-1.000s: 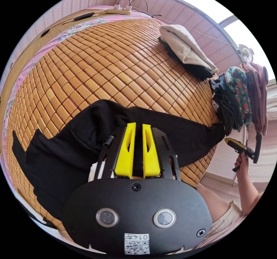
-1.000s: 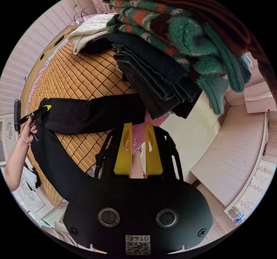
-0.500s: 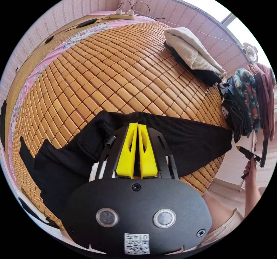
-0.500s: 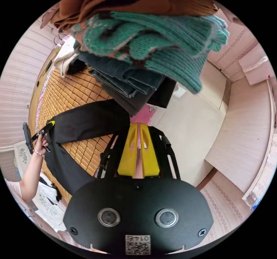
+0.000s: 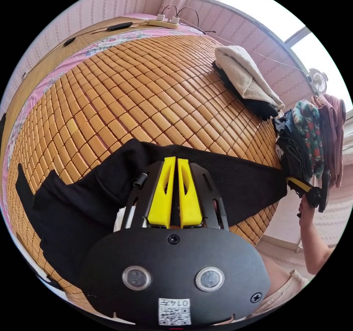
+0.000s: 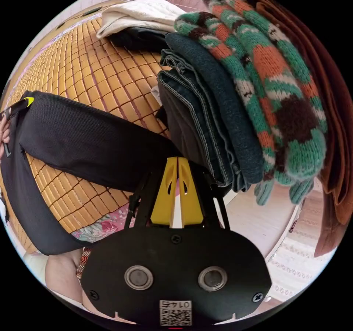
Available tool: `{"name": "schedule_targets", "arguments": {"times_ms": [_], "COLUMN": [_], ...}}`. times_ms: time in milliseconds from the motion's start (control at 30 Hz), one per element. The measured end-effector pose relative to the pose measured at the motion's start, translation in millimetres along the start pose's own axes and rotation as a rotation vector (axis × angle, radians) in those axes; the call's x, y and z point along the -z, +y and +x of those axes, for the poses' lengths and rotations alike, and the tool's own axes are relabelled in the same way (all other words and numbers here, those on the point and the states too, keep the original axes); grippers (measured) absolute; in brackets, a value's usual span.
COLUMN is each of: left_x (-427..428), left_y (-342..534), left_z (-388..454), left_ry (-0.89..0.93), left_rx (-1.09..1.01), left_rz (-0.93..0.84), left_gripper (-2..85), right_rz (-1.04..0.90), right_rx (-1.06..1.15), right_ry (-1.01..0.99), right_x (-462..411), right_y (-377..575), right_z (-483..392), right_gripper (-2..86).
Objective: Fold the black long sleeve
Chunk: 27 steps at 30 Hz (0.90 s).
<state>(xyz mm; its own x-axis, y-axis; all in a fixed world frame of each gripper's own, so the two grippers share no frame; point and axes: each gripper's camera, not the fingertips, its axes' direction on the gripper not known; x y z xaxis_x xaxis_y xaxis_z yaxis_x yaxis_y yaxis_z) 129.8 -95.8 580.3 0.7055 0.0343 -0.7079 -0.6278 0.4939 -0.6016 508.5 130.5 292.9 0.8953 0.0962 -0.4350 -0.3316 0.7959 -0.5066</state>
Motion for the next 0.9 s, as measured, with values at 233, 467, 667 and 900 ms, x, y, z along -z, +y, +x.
{"name": "schedule_targets", "arguments": {"times_ms": [233, 467, 667, 900], "left_x": [108, 181, 190, 206], "left_y": [90, 264, 347, 393], "left_z": [-21, -100, -126, -127], "left_ry": [0.009, -0.252, -0.264, -0.207], "left_rx": [0.121, 0.558, 0.695, 0.698], "left_rz": [0.216, 0.155, 0.123, 0.173], "left_gripper": [0.4, -0.6, -0.5, -0.5], "right_rz": [0.076, 0.266, 0.329, 0.147], "right_rx": [0.193, 0.763, 1.102, 1.195], "right_ry": [-0.089, -0.406, -0.631, -0.446], "right_x": [55, 122, 183, 171], "right_y": [-19, -100, -152, -179], "right_z": [-56, -260, -483, -696], "right_gripper": [-0.8, 0.3, 5.8, 8.2]}}
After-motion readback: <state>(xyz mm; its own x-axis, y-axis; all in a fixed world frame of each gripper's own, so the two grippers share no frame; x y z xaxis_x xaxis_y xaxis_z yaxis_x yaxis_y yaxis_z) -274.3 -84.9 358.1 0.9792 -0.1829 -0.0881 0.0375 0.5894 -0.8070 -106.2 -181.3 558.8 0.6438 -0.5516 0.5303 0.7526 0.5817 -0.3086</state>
